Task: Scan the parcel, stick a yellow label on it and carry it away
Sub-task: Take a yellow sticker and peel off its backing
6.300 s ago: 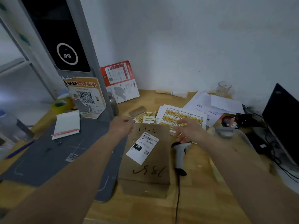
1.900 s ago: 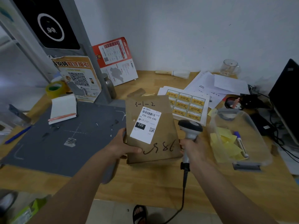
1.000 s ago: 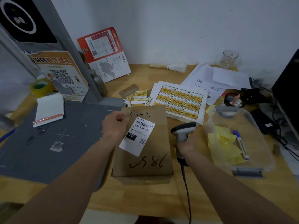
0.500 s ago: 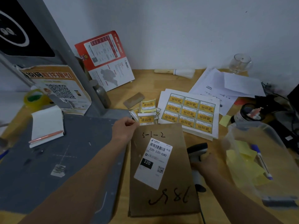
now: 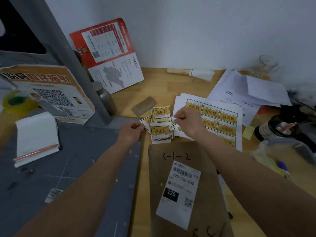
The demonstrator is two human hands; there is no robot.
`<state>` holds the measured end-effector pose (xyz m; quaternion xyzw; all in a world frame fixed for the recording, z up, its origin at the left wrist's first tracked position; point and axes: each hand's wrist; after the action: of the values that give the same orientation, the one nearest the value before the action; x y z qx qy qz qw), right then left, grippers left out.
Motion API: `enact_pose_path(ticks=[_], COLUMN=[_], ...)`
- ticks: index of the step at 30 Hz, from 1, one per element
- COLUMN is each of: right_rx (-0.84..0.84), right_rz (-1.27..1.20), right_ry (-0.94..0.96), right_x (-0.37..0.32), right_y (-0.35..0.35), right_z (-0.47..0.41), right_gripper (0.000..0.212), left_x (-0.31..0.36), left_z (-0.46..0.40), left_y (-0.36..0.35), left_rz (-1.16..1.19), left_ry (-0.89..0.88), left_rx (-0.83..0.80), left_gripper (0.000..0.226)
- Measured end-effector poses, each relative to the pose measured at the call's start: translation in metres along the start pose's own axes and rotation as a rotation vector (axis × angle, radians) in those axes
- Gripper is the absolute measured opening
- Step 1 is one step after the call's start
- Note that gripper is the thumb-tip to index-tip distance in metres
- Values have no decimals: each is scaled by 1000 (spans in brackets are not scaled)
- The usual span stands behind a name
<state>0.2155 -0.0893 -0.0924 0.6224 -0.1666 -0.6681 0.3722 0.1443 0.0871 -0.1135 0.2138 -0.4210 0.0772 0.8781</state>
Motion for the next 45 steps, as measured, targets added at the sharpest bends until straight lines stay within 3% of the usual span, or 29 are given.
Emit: enact_pose_path(ticks=[7,10,13,19,25,30,32,37,40,45], right_rx=[-310,-255,-204,-307,-261,-203,-97,75,93,100], right_rz=[372,435,450,459,335,259,215,14,-147,-445], right_ry=[4,-17,-38,-188,-210,-166,-137,-184,-183,-216], right_x=[10,18,22,19,33,34,34,17,5,-10], right_y=[-54,-65,-67,-76,-83,-81,-82,-71,-60,-34], right_z=[-56,-73,-88,-116,-128,-119,-117,-110,-98,-67], right_gripper=[35,42,36,30,16,26,10,26,26,23], left_x=[-14,-14,-13,-10,-16,-18,-18,-16,-10,6], left_z=[-28,-36,-44,-53,-57,-56,-57,-59,-56,-50], left_y=[7,8,8,2,0,-2,-3,-6,-10,-21], left_rz=[36,42,34,-18,-60,-98,-105,-82,-44,132], left_ry=[88,110,114,95,119,124,126,109,98,90], left_rx=[-47,-56,-65,-82,-108,-123,-132,-94,-65,-13], left_gripper=[20,18,10,5,10,18,19,27,17,69])
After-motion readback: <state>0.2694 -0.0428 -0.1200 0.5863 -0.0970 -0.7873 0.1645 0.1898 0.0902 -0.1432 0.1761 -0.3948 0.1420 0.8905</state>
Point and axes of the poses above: each hand's wrist, its own z-axis away from the middle knuckle, its own y-axis out of the back of the hand, x = y × z, and after that the axes turned 4 degrees about y, right-handed
